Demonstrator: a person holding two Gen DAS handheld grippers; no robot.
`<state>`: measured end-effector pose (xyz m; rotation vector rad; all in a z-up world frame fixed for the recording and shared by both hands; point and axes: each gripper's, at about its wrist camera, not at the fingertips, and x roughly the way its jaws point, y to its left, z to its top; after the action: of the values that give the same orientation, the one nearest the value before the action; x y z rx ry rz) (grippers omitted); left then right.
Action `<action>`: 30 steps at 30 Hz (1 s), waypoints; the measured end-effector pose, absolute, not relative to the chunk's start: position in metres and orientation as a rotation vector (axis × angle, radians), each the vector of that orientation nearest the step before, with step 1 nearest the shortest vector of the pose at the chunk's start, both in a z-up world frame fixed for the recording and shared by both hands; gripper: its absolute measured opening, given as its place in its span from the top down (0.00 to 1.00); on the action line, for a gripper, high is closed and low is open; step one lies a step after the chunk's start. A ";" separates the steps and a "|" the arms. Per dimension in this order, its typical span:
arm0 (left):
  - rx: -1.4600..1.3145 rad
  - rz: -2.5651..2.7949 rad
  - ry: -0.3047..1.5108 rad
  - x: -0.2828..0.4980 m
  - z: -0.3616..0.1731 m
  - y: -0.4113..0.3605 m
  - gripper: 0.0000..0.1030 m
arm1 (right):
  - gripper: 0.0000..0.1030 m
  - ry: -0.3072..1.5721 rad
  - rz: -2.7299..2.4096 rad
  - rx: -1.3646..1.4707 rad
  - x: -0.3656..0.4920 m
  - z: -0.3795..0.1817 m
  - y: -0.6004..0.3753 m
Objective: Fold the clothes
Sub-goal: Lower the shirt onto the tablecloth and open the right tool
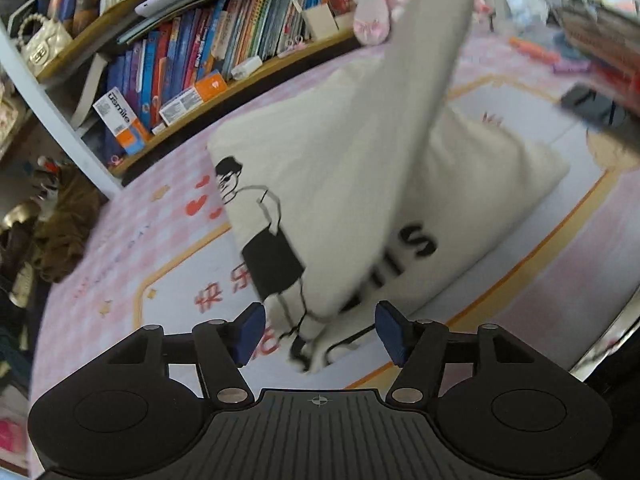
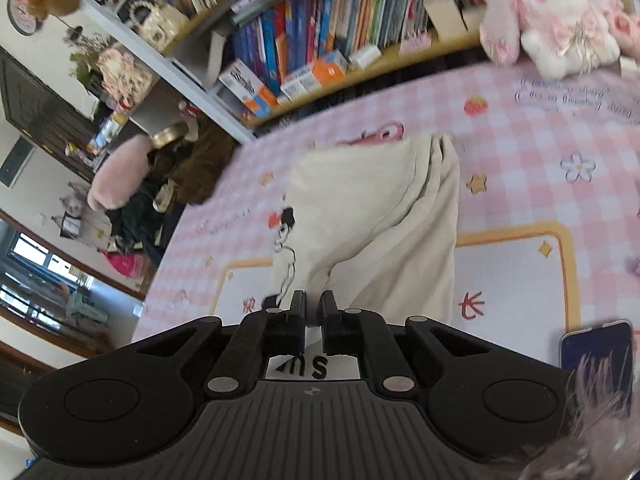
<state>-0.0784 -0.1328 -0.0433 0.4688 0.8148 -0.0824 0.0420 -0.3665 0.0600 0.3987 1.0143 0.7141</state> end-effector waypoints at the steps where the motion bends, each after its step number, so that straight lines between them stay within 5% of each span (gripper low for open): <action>1: 0.470 -0.074 0.813 -0.080 -0.042 -0.128 0.84 | 0.93 1.022 0.699 0.401 0.040 0.060 -0.369; 2: 0.454 -0.061 0.814 -0.081 -0.040 -0.121 0.96 | 0.93 1.030 0.684 0.404 0.038 0.059 -0.371; 10: 0.377 -0.204 0.839 -0.080 -0.046 -0.090 0.97 | 0.94 1.302 0.413 0.456 0.027 -0.058 -0.378; 20: 0.250 -0.488 0.896 -0.061 -0.014 -0.045 0.96 | 0.94 1.065 0.291 0.460 -0.013 0.005 -0.370; 25: 0.289 -0.619 1.014 -0.045 -0.040 -0.036 0.83 | 0.94 1.167 0.162 0.447 -0.018 -0.051 -0.362; 30: 0.208 -0.694 1.039 -0.030 -0.030 -0.007 0.54 | 0.81 1.147 0.083 0.453 -0.028 -0.037 -0.362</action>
<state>-0.0298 -0.0065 -0.0298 0.2082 1.0385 -0.6939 -0.0278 -0.3616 -0.0374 0.4531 1.1473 0.0826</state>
